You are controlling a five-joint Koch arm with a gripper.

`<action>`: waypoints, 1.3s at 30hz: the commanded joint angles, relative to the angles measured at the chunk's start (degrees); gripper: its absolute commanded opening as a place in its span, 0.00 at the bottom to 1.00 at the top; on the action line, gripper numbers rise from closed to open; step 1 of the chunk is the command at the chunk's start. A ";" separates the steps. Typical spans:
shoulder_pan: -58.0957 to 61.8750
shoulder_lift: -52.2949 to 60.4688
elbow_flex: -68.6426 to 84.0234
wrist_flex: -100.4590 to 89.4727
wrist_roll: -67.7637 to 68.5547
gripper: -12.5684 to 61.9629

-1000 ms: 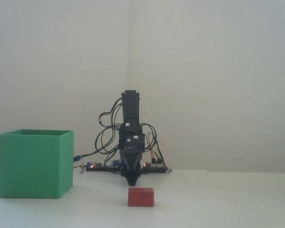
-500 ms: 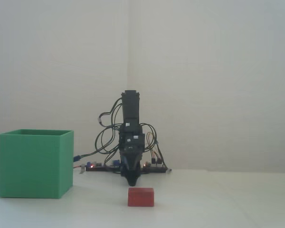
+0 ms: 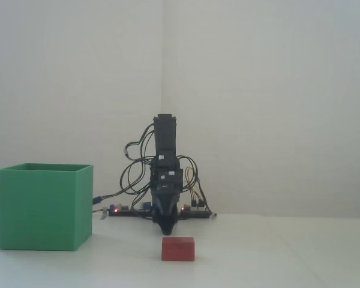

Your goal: Grasp a red block and put it in the green bin.

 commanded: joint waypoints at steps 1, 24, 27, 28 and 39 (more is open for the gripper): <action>-0.53 4.92 3.87 2.55 -0.18 0.62; -3.16 -14.24 -71.19 45.26 -10.11 0.63; -4.66 -20.83 -76.55 50.80 -8.00 0.63; -4.92 -22.41 -77.61 50.80 -6.77 0.63; -1.23 -37.79 -99.67 67.76 -15.82 0.64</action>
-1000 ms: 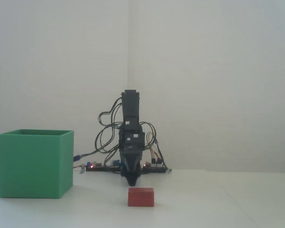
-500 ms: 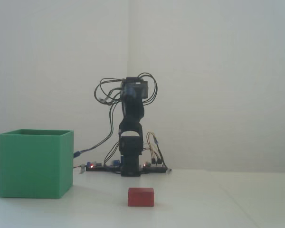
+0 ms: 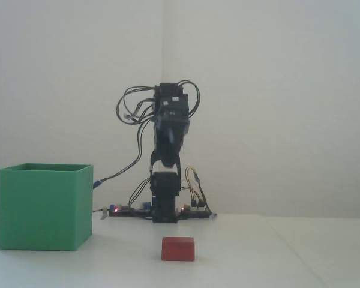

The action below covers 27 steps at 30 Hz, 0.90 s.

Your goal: Grasp a red block and put it in the green bin.

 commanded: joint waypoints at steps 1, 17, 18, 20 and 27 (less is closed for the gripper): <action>1.58 -4.66 -12.39 14.24 -0.35 0.64; -2.02 -22.68 -30.06 31.46 3.52 0.64; -1.67 -22.94 -30.23 31.55 3.52 0.64; -0.18 -25.31 -31.38 32.43 3.52 0.64; 2.55 -32.08 -40.08 34.37 3.52 0.64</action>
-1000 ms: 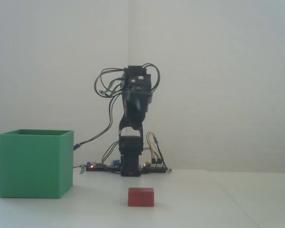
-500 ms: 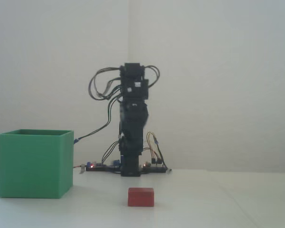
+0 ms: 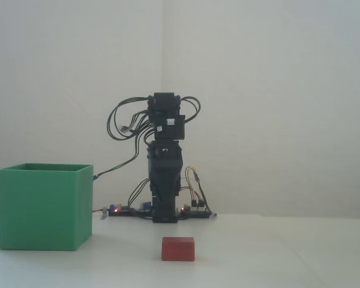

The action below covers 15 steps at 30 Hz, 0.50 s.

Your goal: Grasp a red block and put it in the green bin.

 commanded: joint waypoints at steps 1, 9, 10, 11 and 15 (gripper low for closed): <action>-0.09 -0.62 -5.98 2.02 0.00 0.64; -7.82 -5.98 -12.48 4.31 0.18 0.64; -8.44 -6.77 -12.57 4.31 0.18 0.64; -8.79 -7.38 -12.74 4.31 0.18 0.64; -9.05 -9.84 -14.06 4.83 0.88 0.64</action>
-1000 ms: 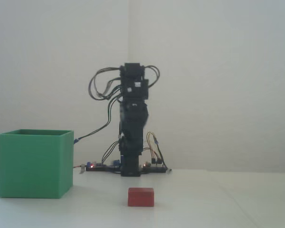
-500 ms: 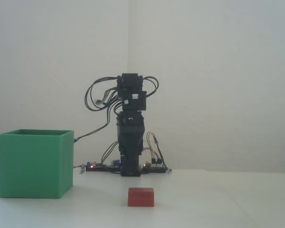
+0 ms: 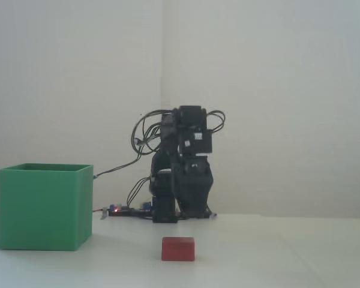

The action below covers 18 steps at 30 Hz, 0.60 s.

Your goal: Grasp a red block and put it in the green bin.

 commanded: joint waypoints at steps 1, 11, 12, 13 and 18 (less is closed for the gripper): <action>-0.18 0.35 -4.22 2.55 0.70 0.64; 3.25 -2.37 -4.66 3.34 4.31 0.64; 3.69 -2.55 -4.57 3.78 5.62 0.64; 3.96 -2.81 -4.57 4.48 6.94 0.64; 4.48 -2.90 -4.22 5.89 11.07 0.65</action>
